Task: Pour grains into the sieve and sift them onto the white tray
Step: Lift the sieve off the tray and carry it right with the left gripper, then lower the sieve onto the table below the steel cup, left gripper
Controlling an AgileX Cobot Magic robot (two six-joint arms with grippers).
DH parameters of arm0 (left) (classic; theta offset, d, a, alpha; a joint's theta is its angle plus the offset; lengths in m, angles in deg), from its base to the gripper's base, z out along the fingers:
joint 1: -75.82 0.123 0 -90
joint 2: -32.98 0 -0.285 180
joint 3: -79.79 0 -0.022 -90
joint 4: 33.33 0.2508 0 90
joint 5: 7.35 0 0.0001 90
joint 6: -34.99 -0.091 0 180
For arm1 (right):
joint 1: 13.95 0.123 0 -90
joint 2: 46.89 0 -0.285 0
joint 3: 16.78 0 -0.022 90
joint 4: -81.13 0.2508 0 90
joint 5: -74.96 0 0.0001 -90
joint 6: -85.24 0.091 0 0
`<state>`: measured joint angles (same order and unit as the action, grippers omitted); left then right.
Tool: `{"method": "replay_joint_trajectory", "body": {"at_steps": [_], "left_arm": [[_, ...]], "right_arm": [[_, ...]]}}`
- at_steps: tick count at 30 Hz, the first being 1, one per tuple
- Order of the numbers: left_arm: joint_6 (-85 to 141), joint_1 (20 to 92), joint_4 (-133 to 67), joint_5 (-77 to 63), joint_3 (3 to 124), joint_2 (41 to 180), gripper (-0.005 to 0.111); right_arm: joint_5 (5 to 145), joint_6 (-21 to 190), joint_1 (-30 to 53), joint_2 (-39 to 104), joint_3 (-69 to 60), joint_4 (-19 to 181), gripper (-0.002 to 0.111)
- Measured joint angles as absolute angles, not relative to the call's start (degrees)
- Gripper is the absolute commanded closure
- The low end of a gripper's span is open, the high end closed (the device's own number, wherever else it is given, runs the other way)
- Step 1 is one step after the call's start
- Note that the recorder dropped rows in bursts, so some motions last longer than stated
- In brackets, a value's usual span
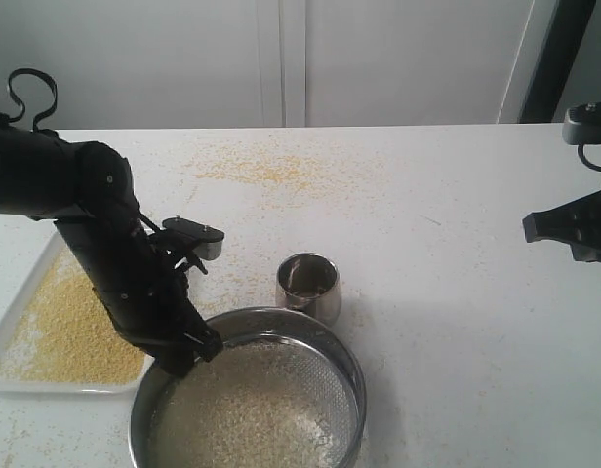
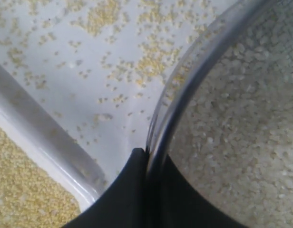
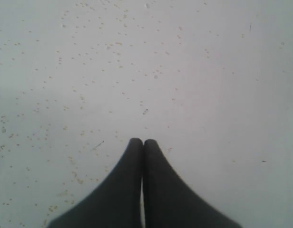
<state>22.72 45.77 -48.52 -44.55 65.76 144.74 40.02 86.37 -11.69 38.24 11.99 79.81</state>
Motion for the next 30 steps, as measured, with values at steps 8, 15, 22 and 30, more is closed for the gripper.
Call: {"method": "replay_joint_trajectory", "body": {"at_steps": [8,15,22,30], "left_arm": [[23.9,45.8,-49.6,-40.8,65.8,146.0,0.107],[24.2,45.8,-51.0,-40.2,66.2,146.8,0.107],[24.2,45.8,-51.6,-39.6,66.4,146.9,0.091],[24.4,45.8,-52.3,-38.7,66.4,147.6,0.057]], "right_arm": [[40.0,86.4,-11.7,38.2,12.0,79.8,0.108],[40.0,86.4,-11.7,38.2,12.0,79.8,0.108],[40.0,86.4,-11.7,38.2,12.0,79.8,0.108],[40.0,86.5,-11.7,38.2,12.0,79.8,0.108]]}}
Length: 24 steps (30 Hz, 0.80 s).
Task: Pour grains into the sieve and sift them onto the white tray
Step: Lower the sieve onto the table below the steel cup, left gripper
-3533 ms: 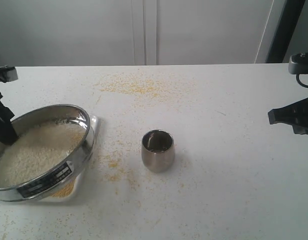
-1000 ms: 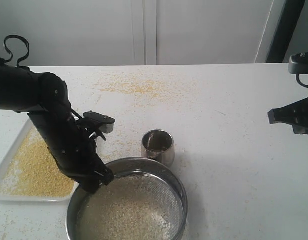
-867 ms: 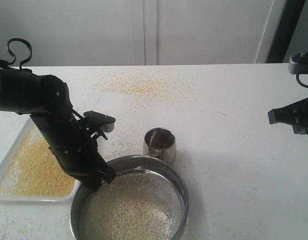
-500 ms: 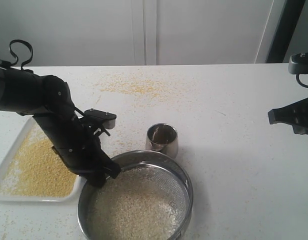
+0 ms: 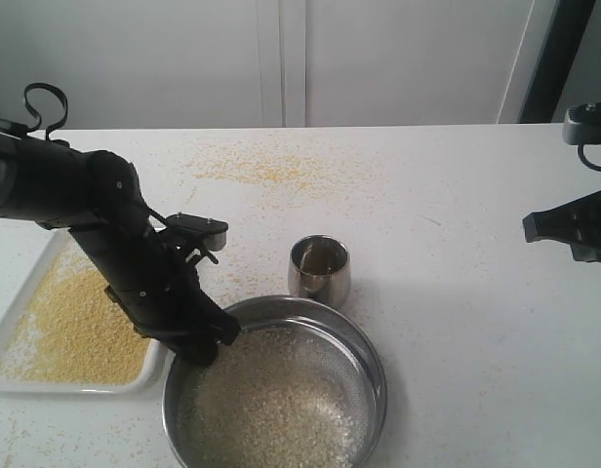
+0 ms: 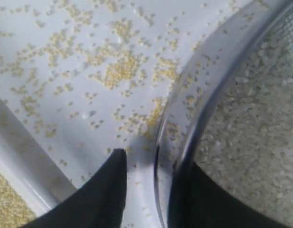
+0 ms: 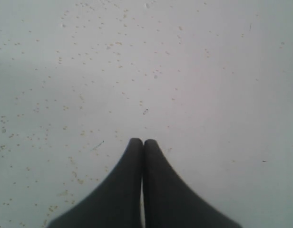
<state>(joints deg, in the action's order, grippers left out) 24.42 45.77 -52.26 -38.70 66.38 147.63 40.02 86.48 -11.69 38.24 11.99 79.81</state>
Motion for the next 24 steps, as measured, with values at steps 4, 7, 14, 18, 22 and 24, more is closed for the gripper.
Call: {"method": "replay_joint_trajectory", "body": {"at_steps": [4,7,14,18,22,24], "left_arm": [[25.1,45.8,-52.2,-39.3,66.4,147.9,0.049],[25.2,45.8,-52.5,-39.6,66.4,147.9,0.048],[25.4,45.8,-52.8,-40.1,66.4,147.9,0.048],[25.4,45.8,-52.8,-40.6,66.4,147.8,0.048],[26.4,45.8,-52.4,-40.2,66.3,146.3,0.036],[26.7,45.8,-52.4,-39.6,66.3,144.9,0.031]], "right_arm": [[40.0,86.5,-11.7,38.2,12.0,79.8,0.108],[40.0,86.5,-11.7,38.2,12.0,79.8,0.108],[40.0,86.6,-11.7,38.2,12.0,79.8,0.108],[40.0,87.4,-11.7,38.2,12.0,79.8,0.108],[40.0,87.5,-11.7,38.2,12.0,79.8,0.108],[40.0,87.5,-11.7,38.2,12.0,79.8,0.108]]}}
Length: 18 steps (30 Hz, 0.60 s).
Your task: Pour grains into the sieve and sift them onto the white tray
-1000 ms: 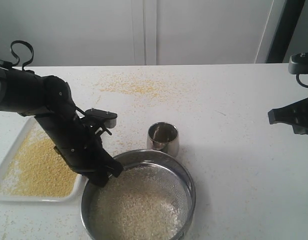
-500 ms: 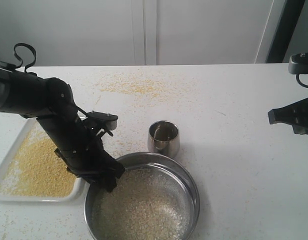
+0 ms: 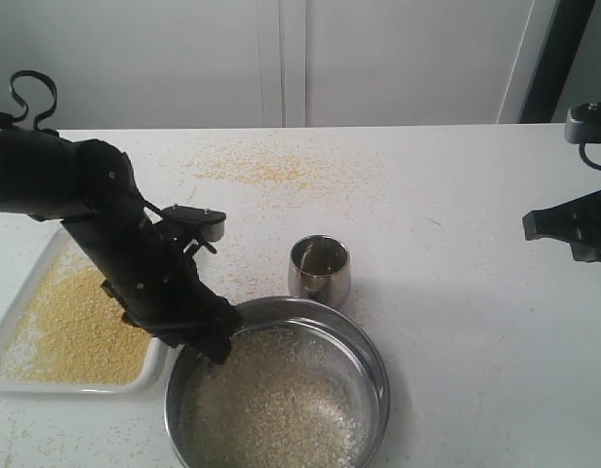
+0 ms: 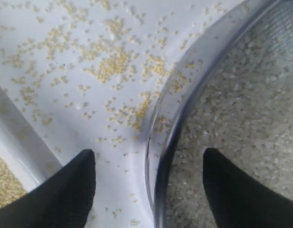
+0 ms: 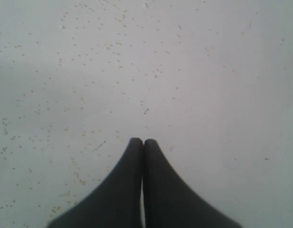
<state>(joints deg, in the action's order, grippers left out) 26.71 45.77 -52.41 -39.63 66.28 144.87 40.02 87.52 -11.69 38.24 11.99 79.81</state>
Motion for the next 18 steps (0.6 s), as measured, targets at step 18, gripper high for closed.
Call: {"method": "replay_joint_trajectory", "body": {"at_steps": [18], "left_arm": [[27.2,45.8,-42.3,-50.2,66.3,134.5,0.068]], "right_arm": [[40.0,87.6,-11.7,38.2,12.0,79.8,0.108]]}}
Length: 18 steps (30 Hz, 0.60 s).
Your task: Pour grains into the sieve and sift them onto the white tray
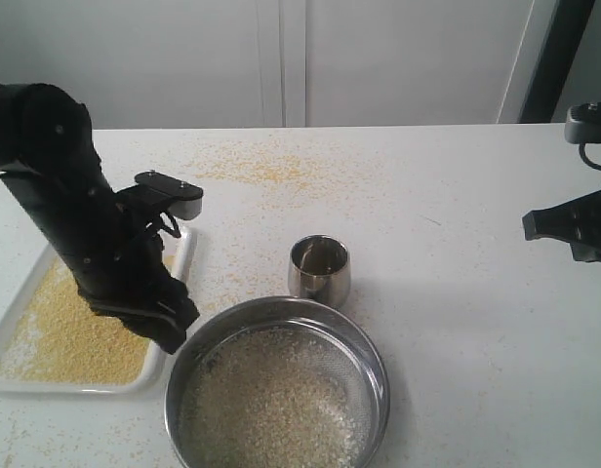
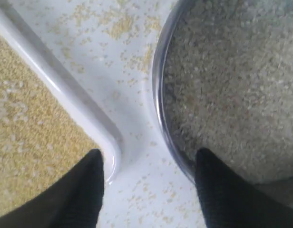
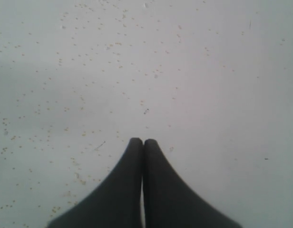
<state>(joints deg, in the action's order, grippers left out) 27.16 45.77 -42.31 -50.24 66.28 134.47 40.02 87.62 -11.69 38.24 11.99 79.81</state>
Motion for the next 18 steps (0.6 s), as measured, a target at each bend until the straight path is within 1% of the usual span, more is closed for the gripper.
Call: {"method": "replay_joint_trajectory", "body": {"at_steps": [1,4,11,18], "left_arm": [[27.2,45.8,-41.4,-51.4,66.3,133.7,0.076],[27.2,45.8,-39.3,-55.2,66.3,131.4,0.107],[29.0,45.8,-33.6,-62.9,66.3,124.5,0.106],[32.6,45.8,-33.3,-60.3,66.3,116.4,0.106]], "right_arm": [[40.0,87.6,-11.7,38.2,12.0,79.8,0.108],[40.0,87.6,-11.7,38.2,12.0,79.8,0.108],[40.0,87.6,-11.7,38.2,12.0,79.8,0.108],[40.0,87.6,-11.7,38.2,12.0,79.8,0.108]]}}
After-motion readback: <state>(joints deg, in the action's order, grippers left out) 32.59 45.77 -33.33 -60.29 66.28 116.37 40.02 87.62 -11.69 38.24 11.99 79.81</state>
